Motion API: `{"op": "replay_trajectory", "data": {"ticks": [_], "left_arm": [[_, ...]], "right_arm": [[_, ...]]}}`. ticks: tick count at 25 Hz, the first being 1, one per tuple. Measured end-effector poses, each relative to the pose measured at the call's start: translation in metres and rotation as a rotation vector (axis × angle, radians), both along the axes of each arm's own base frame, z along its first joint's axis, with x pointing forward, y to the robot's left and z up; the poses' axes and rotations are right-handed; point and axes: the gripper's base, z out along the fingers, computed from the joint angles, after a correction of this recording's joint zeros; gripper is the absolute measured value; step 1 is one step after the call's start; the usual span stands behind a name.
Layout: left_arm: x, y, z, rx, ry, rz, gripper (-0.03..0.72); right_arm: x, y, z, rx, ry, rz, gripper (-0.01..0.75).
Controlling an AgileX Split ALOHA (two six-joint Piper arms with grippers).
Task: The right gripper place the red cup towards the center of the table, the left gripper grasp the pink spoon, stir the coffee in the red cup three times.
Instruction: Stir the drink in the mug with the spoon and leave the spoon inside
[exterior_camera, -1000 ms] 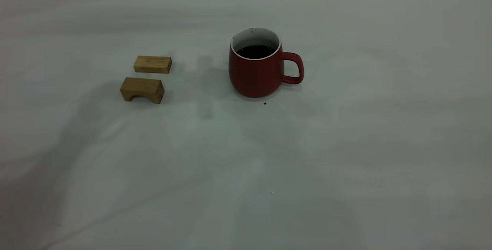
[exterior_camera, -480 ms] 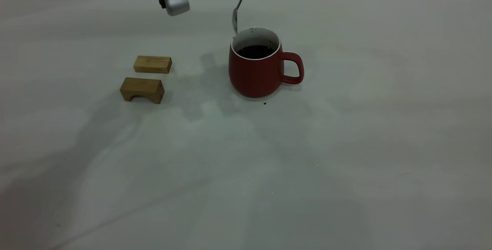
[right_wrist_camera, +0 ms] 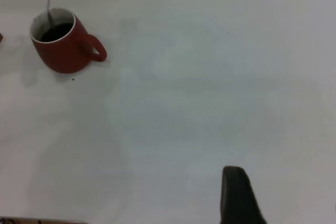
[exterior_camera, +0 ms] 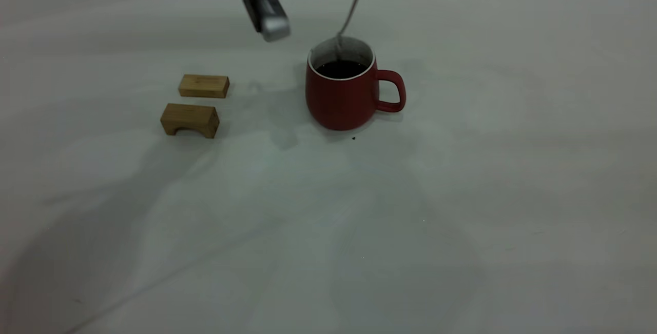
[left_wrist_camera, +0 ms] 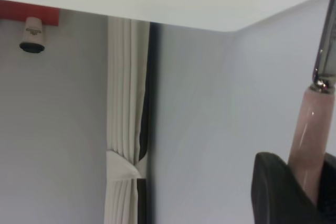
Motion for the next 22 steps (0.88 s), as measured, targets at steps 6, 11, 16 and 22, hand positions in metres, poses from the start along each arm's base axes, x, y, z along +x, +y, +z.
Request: {"op": "replay_trajectory", "data": {"ticks": [6,11,16,22], "left_arm": [[0.002,-0.013,-0.04,0.007,0.076,-0.008,0.17],[0.004,-0.007,-0.048,0.016,0.121,0.029,0.17],[0.015,0.004,-0.048,0.054,0.098,0.097,0.17],[0.02,-0.01,-0.044,0.017,0.065,0.056,0.17]], "right_arm": [[0.0,0.0,0.0,0.0,0.0,0.0,0.479],[0.0,0.0,0.0,0.0,0.0,0.0,0.479],[0.0,0.0,0.0,0.0,0.0,0.0,0.479],[0.0,0.0,0.0,-0.001,0.0,0.001,0.479]]}}
